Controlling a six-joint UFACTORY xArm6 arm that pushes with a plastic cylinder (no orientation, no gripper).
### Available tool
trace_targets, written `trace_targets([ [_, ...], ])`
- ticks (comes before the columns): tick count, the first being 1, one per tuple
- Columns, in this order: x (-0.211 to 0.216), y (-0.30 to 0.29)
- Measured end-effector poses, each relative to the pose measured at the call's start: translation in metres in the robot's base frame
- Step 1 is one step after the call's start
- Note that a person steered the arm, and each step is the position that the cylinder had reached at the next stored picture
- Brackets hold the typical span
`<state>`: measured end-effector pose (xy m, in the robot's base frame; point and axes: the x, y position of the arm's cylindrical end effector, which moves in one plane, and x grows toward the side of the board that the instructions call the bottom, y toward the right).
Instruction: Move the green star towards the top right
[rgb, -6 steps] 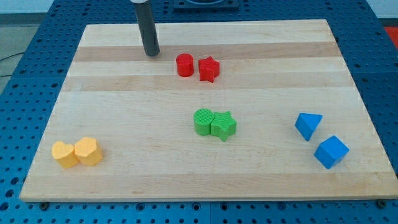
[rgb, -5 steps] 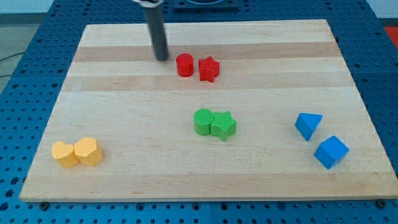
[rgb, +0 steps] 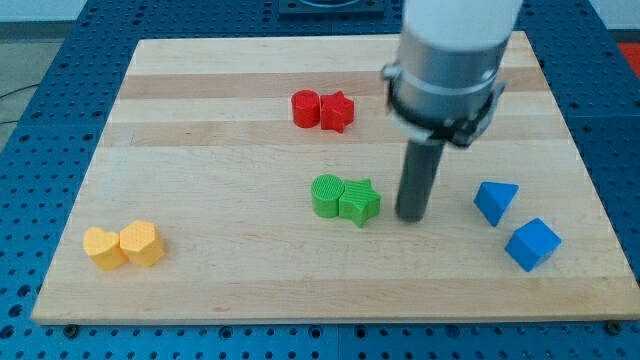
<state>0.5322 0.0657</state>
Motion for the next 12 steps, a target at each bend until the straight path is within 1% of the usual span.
trace_targets([
  [1,0.002,-0.039],
  [2,-0.027,-0.054],
  [4,-0.045,-0.087],
  [5,-0.057,-0.08],
  [6,-0.088,-0.037],
  [7,-0.125,-0.015],
  [8,-0.126,-0.006],
  [9,-0.128,-0.026],
  [10,-0.121,-0.058],
  [11,-0.125,-0.075],
  [12,-0.146,-0.062],
])
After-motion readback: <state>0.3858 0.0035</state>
